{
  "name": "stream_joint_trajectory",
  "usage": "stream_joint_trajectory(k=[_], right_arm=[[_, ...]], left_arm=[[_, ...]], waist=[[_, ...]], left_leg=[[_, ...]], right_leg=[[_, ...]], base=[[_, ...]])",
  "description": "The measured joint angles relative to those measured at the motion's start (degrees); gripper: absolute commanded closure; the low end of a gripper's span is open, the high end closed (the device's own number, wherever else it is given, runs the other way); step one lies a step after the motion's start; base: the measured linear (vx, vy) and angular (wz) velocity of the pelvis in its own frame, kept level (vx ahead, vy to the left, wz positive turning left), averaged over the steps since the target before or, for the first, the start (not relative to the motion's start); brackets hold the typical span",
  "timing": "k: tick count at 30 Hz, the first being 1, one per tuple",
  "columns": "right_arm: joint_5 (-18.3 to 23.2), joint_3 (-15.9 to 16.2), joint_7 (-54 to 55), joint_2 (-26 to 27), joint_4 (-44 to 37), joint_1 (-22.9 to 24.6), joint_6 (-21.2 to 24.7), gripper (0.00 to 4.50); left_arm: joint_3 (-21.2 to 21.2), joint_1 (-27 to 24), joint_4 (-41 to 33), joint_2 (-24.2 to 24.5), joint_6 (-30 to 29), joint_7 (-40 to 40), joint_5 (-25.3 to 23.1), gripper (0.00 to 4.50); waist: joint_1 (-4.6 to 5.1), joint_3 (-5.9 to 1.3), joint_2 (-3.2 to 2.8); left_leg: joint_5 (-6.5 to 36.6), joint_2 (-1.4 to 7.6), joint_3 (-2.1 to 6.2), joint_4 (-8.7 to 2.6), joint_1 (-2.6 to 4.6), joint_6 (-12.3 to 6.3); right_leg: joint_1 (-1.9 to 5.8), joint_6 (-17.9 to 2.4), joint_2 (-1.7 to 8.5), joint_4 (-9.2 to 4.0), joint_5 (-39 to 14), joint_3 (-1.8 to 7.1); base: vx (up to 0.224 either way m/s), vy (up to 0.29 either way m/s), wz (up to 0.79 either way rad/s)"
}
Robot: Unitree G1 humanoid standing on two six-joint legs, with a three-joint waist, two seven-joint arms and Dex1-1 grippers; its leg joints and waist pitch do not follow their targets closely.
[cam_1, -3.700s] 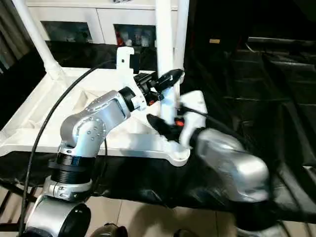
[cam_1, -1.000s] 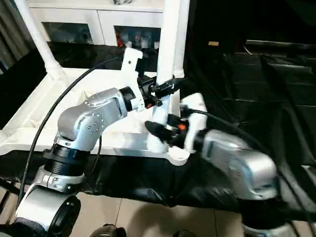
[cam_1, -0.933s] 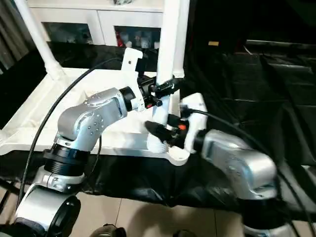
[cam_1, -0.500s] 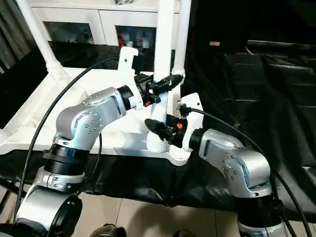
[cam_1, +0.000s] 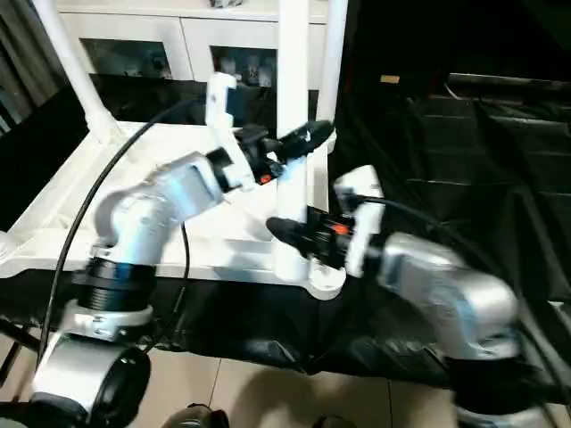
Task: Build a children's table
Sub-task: Pick table leg
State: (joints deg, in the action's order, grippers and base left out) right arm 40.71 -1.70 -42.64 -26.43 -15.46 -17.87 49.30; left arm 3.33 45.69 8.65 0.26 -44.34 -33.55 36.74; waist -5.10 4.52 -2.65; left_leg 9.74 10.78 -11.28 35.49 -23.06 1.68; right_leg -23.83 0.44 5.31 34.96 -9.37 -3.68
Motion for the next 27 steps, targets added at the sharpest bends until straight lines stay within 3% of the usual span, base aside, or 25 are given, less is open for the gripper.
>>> stream_joint_trajectory(k=[7,8,10,12,15,20,27], right_arm=[[0.96,-0.25,-2.65,-1.87,-0.22,0.15,-0.01,2.64],[0.71,-0.21,-2.73,-2.05,-0.22,0.18,-0.2,2.64],[-0.48,0.0,-2.64,-2.26,-0.21,0.2,-1.03,2.64],[-1.06,0.22,-2.5,-2.52,-0.2,0.19,-1.16,2.08],[-1.04,0.56,-2.17,-2.55,-0.16,0.02,-0.64,1.84],[-1.61,2.57,-1.8,-2.93,0.04,-1.03,-0.16,1.57],[-2.22,4.7,-5.88,-5.3,1.3,-2.44,0.56,1.55]], left_arm=[[-1.24,-0.48,-1.37,0.79,0.47,-3.4,0.66,1.92],[-1.49,-0.57,-1.37,0.8,0.88,-3.46,0.57,2.23],[-2.03,-0.56,-1.37,0.88,1.6,-3.43,0.07,2.28],[-2.97,-0.56,-1.44,1.05,2.17,-3.73,-0.37,2.4],[-4.86,-0.56,-1.65,1.98,2.48,-4.7,-1.75,2.57],[-7.15,-0.56,-1.65,3.07,2.49,-7.04,-2.76,2.66],[-8.79,-0.41,-1.53,3.61,2.53,-9.39,-2.81,2.67]], waist=[[0.06,0.0,0.0],[0.07,0.0,0.0],[0.07,0.0,0.0],[0.07,0.0,0.01],[0.12,0.0,0.01],[0.12,0.0,0.01],[0.04,0.01,0.01]], left_leg=[[-0.01,0.0,0.0,0.01,0.02,-0.01],[-0.01,0.0,0.0,0.01,0.02,-0.01],[0.0,0.0,0.0,0.01,0.02,-0.01],[0.0,0.0,0.0,0.0,0.02,0.0],[0.0,0.0,0.0,0.0,0.02,0.0],[0.0,0.01,-0.01,0.0,0.02,0.0],[0.0,0.0,-0.01,0.0,0.01,0.0]], right_leg=[[0.01,0.09,0.0,-0.01,-0.06,0.01],[0.02,0.1,0.0,-0.01,-0.06,0.01],[0.01,0.1,0.0,-0.01,-0.06,0.01],[0.01,0.1,0.0,-0.01,-0.06,0.01],[-0.01,0.1,0.0,0.0,-0.06,0.01],[-0.01,0.11,0.0,0.0,-0.07,0.01],[0.01,0.1,0.0,0.0,-0.06,0.02]], base=[[0.0,0.0,0.0],[0.0,0.0,0.0],[0.0,0.0,0.0],[0.0,0.0,0.0],[0.0,0.0,0.0],[0.0,0.0,0.0],[0.0,0.0,0.0]])
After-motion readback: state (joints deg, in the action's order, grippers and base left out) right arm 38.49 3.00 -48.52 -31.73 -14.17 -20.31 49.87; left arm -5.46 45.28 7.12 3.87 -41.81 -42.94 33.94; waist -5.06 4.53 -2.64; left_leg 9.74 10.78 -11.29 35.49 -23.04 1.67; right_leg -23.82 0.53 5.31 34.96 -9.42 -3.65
